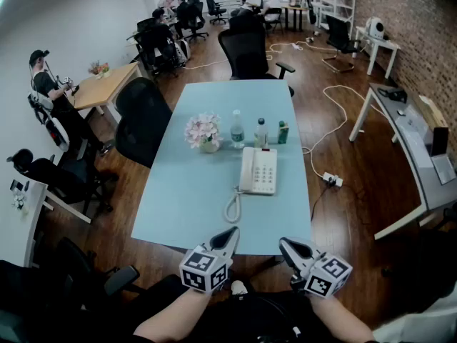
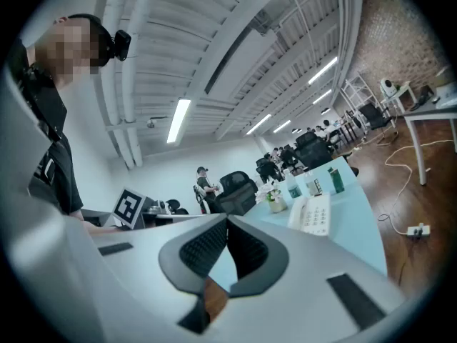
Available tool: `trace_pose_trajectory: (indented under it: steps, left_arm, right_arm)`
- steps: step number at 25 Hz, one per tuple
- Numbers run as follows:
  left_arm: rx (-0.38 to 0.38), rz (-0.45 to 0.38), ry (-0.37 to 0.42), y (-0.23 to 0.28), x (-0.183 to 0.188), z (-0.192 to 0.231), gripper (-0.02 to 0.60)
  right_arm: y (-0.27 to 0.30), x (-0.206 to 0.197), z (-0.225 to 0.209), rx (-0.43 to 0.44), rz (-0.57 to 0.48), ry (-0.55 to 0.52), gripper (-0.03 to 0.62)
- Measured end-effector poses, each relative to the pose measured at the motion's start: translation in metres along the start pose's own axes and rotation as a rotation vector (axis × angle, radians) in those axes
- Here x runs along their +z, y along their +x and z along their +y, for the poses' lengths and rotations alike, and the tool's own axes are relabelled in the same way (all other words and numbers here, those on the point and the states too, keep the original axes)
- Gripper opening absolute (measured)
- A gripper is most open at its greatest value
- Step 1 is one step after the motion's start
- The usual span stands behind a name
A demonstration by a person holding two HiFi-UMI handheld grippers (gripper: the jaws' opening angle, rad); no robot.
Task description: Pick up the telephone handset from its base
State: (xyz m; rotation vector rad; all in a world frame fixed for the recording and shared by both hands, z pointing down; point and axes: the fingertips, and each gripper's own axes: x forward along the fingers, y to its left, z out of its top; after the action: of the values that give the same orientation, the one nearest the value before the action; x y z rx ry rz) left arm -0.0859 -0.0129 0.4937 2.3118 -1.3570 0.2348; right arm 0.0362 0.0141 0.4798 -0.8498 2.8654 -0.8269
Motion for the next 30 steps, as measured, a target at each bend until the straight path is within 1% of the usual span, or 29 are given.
trace_pose_trajectory:
  steps: [2, 4, 5, 7, 11, 15, 20, 21, 22, 23, 27, 29, 30]
  left_arm:
    - [-0.006, 0.004, 0.013, 0.011, 0.006, 0.023, 0.0]
    - [-0.003, 0.007, 0.01, 0.021, 0.012, 0.045, 0.0]
    - [-0.002, 0.008, 0.001, 0.025, 0.014, 0.053, 0.0]
    - [-0.007, 0.014, -0.008, 0.035, 0.015, 0.063, 0.0]
    - [0.0, 0.028, 0.014, 0.065, 0.02, 0.083, 0.0]
    - [0.056, 0.051, 0.041, 0.099, 0.029, 0.102, 0.0]
    - [0.139, 0.119, 0.071, 0.162, 0.035, 0.129, 0.002]
    - [0.155, 0.132, 0.074, 0.179, 0.037, 0.137, 0.053]
    - [0.173, 0.145, 0.075, 0.197, 0.039, 0.145, 0.167]
    - [0.192, 0.158, 0.074, 0.215, 0.04, 0.155, 0.183]
    - [0.299, 0.23, 0.07, 0.279, 0.036, 0.203, 0.183]
    - [0.358, 0.286, 0.053, 0.302, 0.027, 0.23, 0.236]
    - [0.375, 0.312, 0.034, 0.311, 0.022, 0.24, 0.259]
  right_arm:
    - [0.023, 0.002, -0.005, 0.0, 0.008, -0.013, 0.023]
    - [0.042, 0.002, -0.004, 0.016, 0.025, -0.015, 0.108]
    - [0.049, 0.001, -0.004, 0.026, 0.037, -0.012, 0.123]
    - [0.058, -0.003, -0.006, 0.03, 0.071, -0.006, 0.121]
    - [0.077, -0.003, -0.027, 0.014, 0.113, -0.014, 0.118]
    - [0.093, 0.015, -0.049, 0.048, 0.126, -0.011, 0.103]
    - [0.103, 0.051, -0.079, 0.093, 0.103, -0.042, 0.101]
    - [0.104, 0.059, -0.087, 0.099, 0.091, -0.045, 0.101]
    - [0.105, 0.065, -0.094, 0.103, 0.081, -0.045, 0.103]
    - [0.106, 0.069, -0.102, 0.107, 0.074, -0.041, 0.101]
    - [0.1, 0.073, -0.127, 0.11, 0.081, -0.017, 0.1]
    - [0.097, 0.074, -0.143, 0.096, 0.081, 0.004, 0.1]
    - [0.096, 0.075, -0.15, 0.087, 0.079, 0.019, 0.1]
